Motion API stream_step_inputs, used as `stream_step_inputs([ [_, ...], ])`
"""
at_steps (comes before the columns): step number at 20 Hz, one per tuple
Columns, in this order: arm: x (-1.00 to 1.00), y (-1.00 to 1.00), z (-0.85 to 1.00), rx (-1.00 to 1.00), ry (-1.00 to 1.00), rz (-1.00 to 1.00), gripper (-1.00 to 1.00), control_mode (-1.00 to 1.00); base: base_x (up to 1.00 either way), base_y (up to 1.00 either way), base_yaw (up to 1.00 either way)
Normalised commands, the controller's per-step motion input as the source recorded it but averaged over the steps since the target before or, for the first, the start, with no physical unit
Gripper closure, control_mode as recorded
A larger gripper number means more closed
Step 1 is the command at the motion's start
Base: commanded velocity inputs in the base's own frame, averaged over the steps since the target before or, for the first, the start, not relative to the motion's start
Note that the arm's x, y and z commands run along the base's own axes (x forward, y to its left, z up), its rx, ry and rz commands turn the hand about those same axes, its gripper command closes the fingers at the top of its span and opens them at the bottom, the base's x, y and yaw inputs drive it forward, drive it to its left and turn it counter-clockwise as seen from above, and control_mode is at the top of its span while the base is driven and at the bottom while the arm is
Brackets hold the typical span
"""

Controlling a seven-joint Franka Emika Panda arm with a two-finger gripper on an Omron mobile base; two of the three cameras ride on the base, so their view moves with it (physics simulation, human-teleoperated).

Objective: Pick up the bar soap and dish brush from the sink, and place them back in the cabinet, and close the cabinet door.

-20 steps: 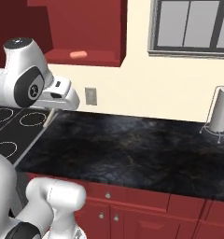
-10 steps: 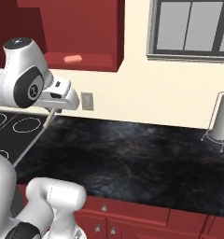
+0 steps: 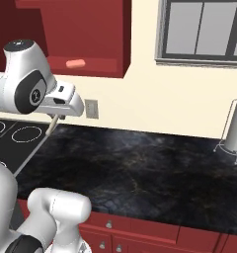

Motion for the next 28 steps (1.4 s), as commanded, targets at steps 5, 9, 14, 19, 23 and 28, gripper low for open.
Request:
stream_step_inputs([
  [5, 0.0, 0.0, 0.0, 0.0, 0.0, 0.0, 1.0, 1.0, 0.36, -0.11, 0.0],
  [9, 0.0, 0.0, 0.0, 0.0, 0.0, 0.0, 1.0, 1.0, 0.03, 0.0, 0.0],
  [14, 0.0, 0.0, 0.0, 0.0, 0.0, 0.0, 1.0, 1.0, 0.0, 0.0, 0.0],
  [19, 0.0, 0.0, 0.0, 0.0, 0.0, 0.0, 1.0, -1.0, 0.0, 0.0, 0.0],
  [23, 0.0, 0.0, 0.06, 0.0, -0.06, 0.0, 1.0, -1.0, 0.0, 0.0, 0.0],
  [28, 0.0, 0.0, 0.31, 0.0, -0.19, 0.0, 1.0, -1.0, 0.0, 0.0, 0.0],
])
